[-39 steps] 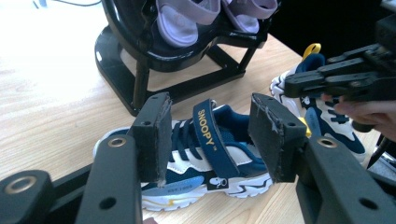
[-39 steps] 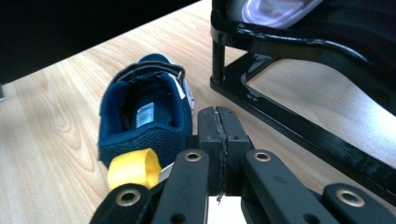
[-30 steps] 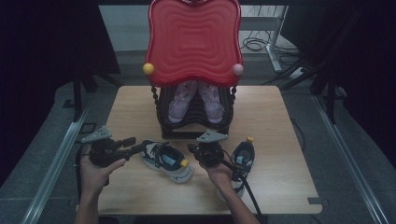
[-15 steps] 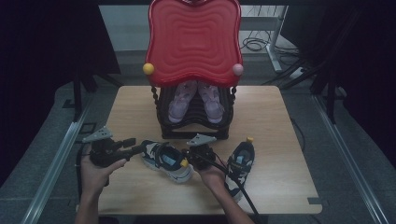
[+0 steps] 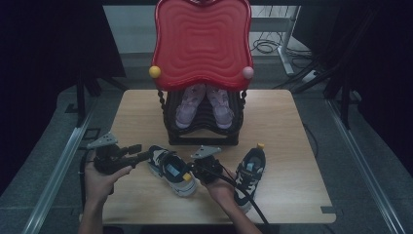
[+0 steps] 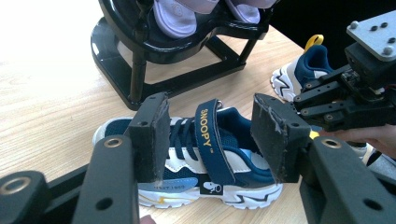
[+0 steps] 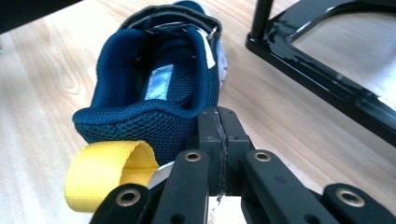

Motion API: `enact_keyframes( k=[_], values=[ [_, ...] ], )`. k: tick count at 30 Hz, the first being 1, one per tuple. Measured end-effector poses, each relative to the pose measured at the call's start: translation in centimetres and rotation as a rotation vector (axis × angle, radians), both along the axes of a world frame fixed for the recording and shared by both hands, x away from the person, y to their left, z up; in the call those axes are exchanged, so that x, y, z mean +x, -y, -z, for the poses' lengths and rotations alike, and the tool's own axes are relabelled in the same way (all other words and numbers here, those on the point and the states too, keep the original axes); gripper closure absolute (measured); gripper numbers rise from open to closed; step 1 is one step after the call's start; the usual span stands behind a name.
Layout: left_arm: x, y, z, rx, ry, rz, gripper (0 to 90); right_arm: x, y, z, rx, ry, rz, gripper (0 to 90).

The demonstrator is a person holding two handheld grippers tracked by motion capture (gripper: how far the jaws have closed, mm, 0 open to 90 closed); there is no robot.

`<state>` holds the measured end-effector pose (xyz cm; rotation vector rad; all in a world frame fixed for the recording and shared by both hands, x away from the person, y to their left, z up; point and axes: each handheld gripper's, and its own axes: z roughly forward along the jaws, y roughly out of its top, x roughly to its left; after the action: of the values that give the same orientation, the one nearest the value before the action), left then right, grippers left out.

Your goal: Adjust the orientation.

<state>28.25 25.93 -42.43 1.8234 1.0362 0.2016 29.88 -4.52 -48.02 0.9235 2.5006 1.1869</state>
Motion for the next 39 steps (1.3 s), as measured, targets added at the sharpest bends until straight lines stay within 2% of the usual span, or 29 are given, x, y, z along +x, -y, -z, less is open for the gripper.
enact_keyframes(
  k=[21, 24, 39],
  values=[
    [0.0, -0.4, -0.1, -0.011, -0.001, -0.017, 47.5, -1.6, -1.8, 0.0, 0.032, -0.023, -0.093, 89.8],
    [0.0, -0.6, -0.1, -0.012, 0.002, -0.018, 47.5, -1.8, -2.1, 0.0, 0.068, -0.051, -0.120, 89.8],
    [-0.2, -1.1, -0.2, -0.023, 0.004, -0.035, 47.5, -3.0, -4.5, 0.3, 0.082, -0.054, -0.198, 89.8]
  ],
)
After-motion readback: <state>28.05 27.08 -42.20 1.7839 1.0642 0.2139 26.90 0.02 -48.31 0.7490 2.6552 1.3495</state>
